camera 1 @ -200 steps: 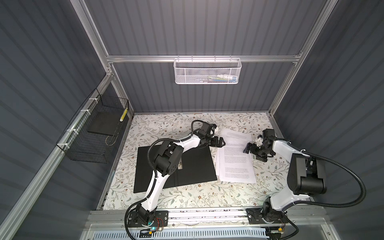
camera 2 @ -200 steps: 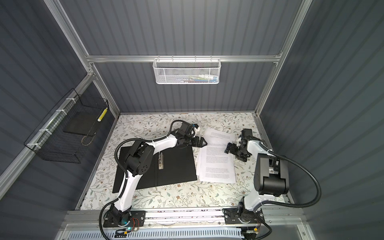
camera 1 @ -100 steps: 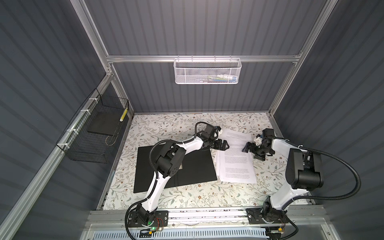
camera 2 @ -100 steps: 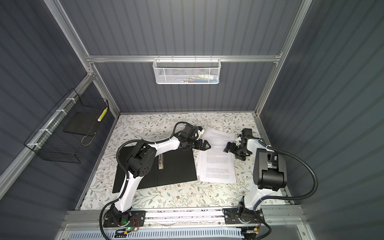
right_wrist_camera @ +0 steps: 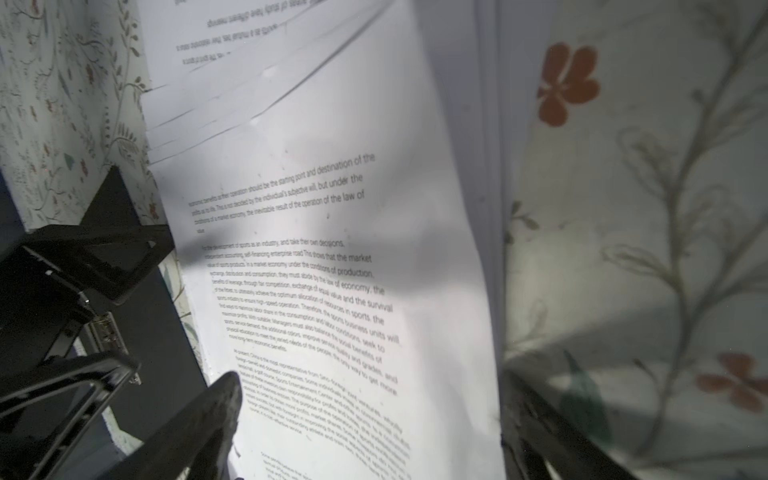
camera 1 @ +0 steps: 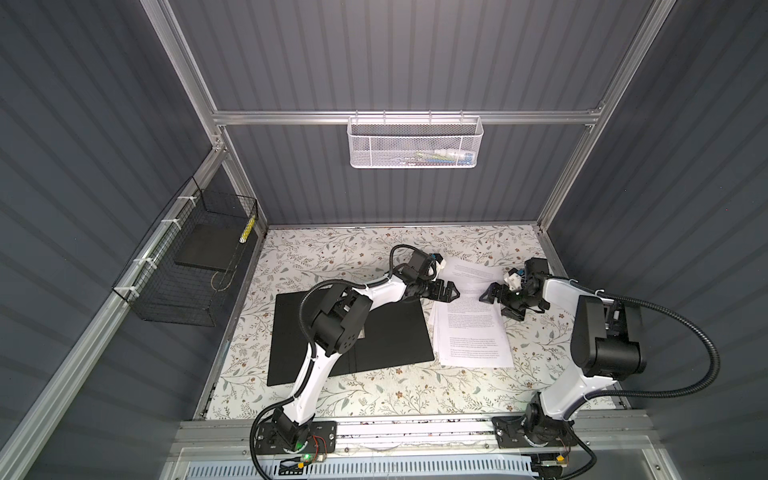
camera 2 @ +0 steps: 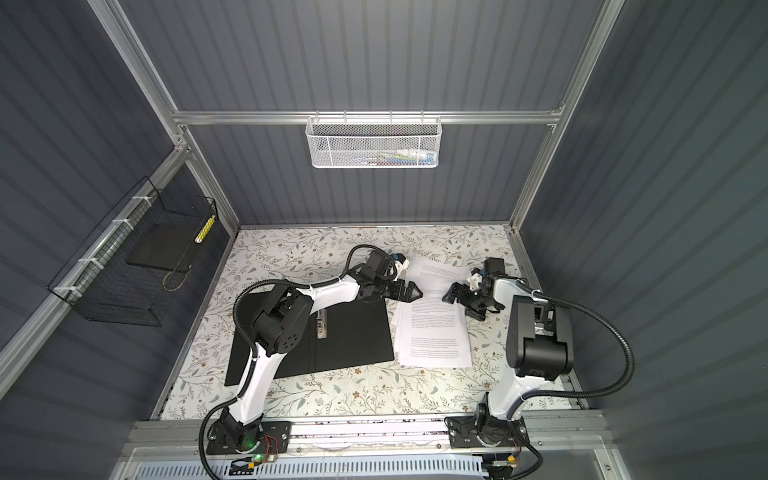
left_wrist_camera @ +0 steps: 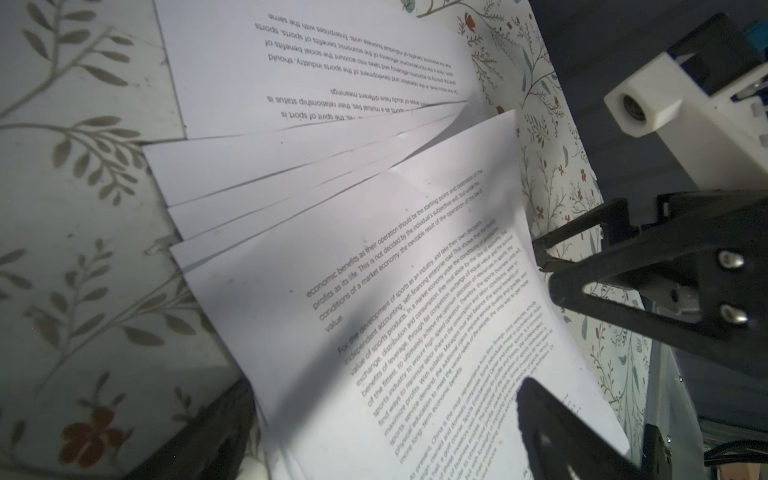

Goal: Put the files into the folder

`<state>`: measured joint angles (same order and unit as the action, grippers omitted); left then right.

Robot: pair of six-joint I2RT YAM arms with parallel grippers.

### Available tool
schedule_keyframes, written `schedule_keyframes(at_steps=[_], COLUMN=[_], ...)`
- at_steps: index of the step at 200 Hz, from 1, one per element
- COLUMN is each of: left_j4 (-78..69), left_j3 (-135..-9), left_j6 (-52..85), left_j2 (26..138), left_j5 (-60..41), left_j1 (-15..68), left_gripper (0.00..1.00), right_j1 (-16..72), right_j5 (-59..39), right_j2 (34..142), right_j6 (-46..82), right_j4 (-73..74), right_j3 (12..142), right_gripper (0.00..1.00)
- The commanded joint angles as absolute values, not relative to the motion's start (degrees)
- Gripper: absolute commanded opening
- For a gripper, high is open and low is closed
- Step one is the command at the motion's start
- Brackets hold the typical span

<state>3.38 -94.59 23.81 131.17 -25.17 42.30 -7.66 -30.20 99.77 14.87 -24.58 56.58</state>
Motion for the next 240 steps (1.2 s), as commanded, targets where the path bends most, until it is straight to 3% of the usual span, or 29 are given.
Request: schedule_keyframes(at_steps=[1,124,188,209,240], left_j4=[9.2,9.49,12.74,14.48,16.85], left_j3=[-91.22,-92.54,-97.57,-100.0,-106.27], left_j6=[26.12,26.23,24.54,23.06,21.17], left_j2=[131.75,132.52,132.15,131.32,132.66], left_j5=[-26.15,-25.61,-23.52,-20.93,-16.62], left_j1=[43.14,43.08,42.6,42.31,39.86], left_gripper=[0.99,0.99,0.99,0.99,0.99], right_j1=[-8.21,-9.75,-10.18,-10.18,-7.73], right_j5=[-34.15,-44.37,-31.01,-21.86,-15.8], right_j2=[101.5,95.76,89.0,86.1,78.03], right_j6=[16.4,19.13,18.88,17.31,17.4], right_j4=[-23.39,-20.39,-25.49,-30.72,-38.91], right_j3=[54.3,50.37,48.57,50.49,50.74], right_gripper=[0.95,0.93,0.92,0.92,0.87])
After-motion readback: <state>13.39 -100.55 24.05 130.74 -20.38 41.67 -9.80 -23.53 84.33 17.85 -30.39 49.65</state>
